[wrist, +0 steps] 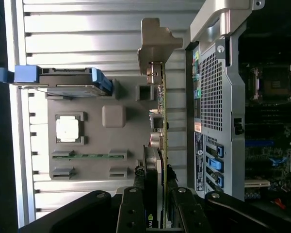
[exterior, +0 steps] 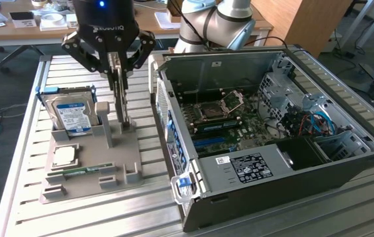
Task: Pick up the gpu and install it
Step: 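Pick up the gpu and move the gpu toward the slot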
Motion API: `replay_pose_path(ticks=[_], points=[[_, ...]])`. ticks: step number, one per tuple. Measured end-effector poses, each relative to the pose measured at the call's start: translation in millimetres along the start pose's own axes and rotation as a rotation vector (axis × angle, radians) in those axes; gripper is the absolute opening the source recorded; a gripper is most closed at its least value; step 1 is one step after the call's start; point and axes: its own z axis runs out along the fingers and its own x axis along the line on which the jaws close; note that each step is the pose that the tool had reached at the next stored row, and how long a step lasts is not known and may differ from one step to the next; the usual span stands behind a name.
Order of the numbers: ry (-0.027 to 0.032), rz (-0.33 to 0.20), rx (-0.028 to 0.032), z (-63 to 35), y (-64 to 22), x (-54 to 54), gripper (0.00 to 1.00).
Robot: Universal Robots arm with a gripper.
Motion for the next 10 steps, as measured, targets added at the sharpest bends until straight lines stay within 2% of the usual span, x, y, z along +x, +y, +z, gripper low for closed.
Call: replay_pose_path(ticks=[6,10], points=[[-0.0001,0.000,-0.0001,-10.7,0.4,-0.2,0.27],[-0.0001,0.000,-0.0001,-12.7,0.5,-0.3,0.27]])
